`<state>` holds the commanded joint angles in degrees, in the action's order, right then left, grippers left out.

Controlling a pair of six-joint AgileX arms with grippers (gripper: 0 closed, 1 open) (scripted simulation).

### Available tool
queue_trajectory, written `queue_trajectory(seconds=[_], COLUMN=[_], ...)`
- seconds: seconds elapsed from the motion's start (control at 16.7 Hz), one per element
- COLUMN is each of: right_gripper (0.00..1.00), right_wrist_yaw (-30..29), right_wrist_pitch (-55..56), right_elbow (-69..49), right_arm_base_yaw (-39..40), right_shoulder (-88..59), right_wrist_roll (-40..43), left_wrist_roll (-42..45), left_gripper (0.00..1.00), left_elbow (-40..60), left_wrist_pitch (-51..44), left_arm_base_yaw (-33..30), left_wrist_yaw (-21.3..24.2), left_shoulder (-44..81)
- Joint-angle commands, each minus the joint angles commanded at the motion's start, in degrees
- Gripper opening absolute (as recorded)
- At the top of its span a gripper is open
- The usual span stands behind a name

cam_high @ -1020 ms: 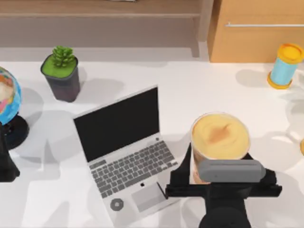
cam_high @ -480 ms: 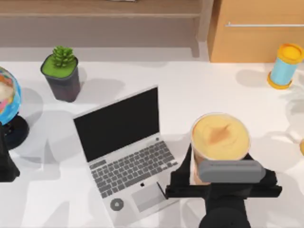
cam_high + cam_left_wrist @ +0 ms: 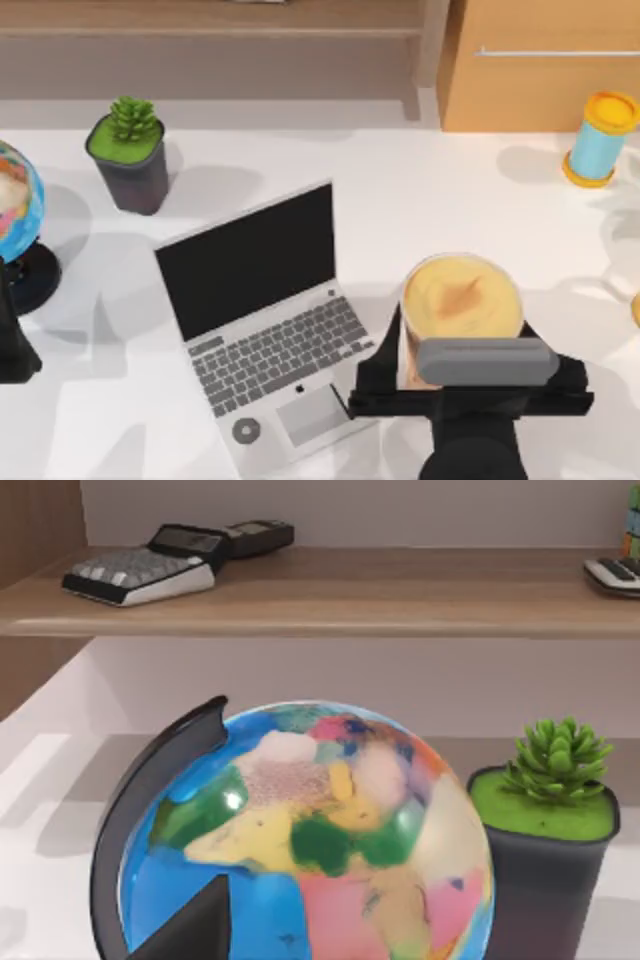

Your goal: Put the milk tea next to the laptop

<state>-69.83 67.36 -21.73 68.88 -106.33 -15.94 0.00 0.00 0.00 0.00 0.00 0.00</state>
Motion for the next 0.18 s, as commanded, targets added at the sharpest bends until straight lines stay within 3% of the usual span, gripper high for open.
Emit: queue_trajectory(seconds=[0.18], right_gripper=[1.0], right_wrist_yaw=[0.0], right_wrist_pitch=[0.0], right_elbow=[0.0], right_arm_base_yaw=[0.0], right_shoulder=[0.0], right_wrist_roll=[0.0], left_wrist_roll=[0.0], left_gripper=[1.0], left_elbow=[0.0], left_wrist_pitch=[0.0], left_arm_base_yaw=[0.0], left_wrist_yaw=[0.0], left_shoulder=[0.0])
